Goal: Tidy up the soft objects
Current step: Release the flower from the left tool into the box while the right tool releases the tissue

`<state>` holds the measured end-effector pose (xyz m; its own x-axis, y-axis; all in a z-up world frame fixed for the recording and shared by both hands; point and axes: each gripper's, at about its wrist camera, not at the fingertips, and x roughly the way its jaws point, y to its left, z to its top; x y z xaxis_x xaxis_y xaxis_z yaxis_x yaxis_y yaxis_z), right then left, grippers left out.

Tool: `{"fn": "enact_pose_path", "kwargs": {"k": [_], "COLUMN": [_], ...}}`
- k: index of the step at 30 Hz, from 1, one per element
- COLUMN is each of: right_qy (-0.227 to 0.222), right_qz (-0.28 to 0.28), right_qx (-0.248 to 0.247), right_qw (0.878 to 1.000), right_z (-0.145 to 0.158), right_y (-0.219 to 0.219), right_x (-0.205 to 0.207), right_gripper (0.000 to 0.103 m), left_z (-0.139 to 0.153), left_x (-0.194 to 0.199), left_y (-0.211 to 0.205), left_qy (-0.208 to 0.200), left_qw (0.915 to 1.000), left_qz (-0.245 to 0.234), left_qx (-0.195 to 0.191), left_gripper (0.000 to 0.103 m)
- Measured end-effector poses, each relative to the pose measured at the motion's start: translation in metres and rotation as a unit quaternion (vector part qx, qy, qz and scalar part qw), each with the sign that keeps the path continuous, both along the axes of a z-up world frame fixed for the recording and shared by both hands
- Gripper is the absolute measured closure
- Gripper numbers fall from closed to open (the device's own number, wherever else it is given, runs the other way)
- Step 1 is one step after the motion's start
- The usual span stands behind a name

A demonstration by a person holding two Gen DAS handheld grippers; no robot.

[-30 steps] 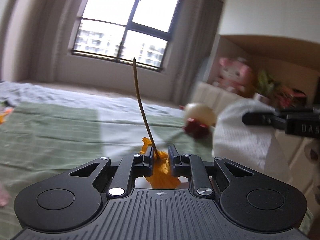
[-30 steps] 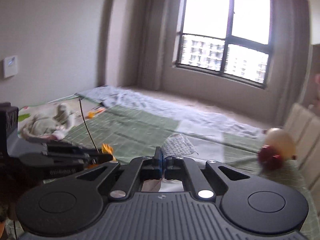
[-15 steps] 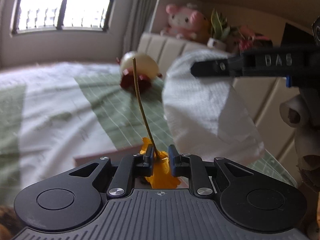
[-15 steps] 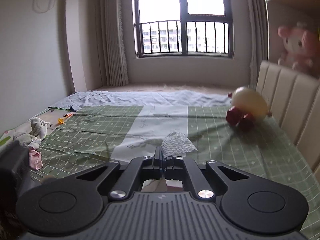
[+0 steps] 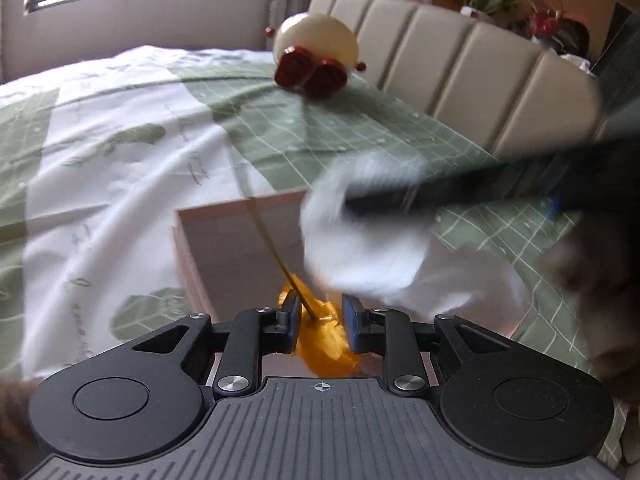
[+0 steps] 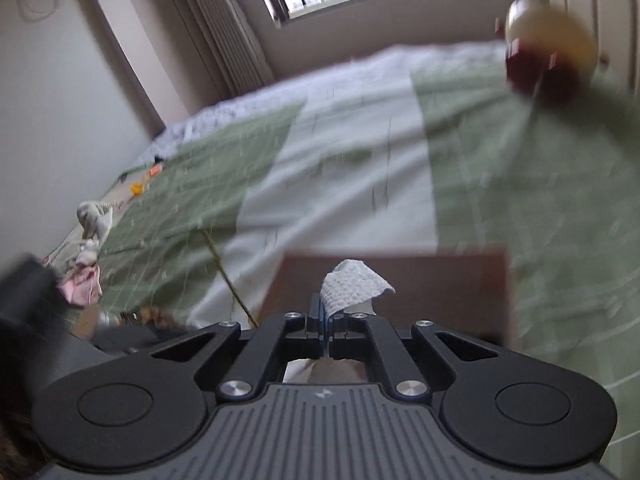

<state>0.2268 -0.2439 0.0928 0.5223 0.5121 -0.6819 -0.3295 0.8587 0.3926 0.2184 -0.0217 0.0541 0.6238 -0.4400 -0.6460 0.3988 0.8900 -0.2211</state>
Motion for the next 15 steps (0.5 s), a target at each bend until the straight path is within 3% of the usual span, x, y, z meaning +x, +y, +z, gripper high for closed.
{"fn": "enact_pose_path", "kwargs": {"k": [3, 5, 8, 11, 13, 15], "right_qy": [0.037, 0.034, 0.020, 0.009, -0.012, -0.024], "right_qz": [-0.006, -0.017, -0.033, -0.041, -0.045, -0.041], "right_qx": [-0.027, -0.060, -0.058, -0.024, -0.025, -0.026], "right_qw": [0.999, 0.997, 0.998, 0.999, 0.999, 0.999], "right_z": [-0.028, -0.032, -0.015, 0.011, 0.027, 0.036], "right_y": [0.010, 0.009, -0.007, -0.031, -0.038, -0.042], "right_x": [0.009, 0.013, 0.014, 0.009, 0.002, -0.010], "right_gripper": [0.101, 0.101, 0.100, 0.090, 0.080, 0.077], "left_z": [0.008, 0.020, 0.028, 0.020, 0.008, -0.004], "left_x": [-0.006, -0.003, -0.002, -0.005, -0.002, 0.000], "left_y": [0.012, 0.011, 0.001, -0.019, -0.037, -0.052], "left_qy": [-0.012, -0.020, -0.018, 0.000, 0.023, 0.043], "left_qw": [0.9999, 0.9997, 0.9992, 0.9997, 0.9991, 0.9980], "left_qz": [-0.001, -0.001, -0.008, -0.021, -0.034, -0.034], "left_qx": [0.004, -0.013, -0.035, -0.014, 0.004, 0.032], "left_gripper": [0.078, 0.078, 0.078, 0.078, 0.078, 0.078]}}
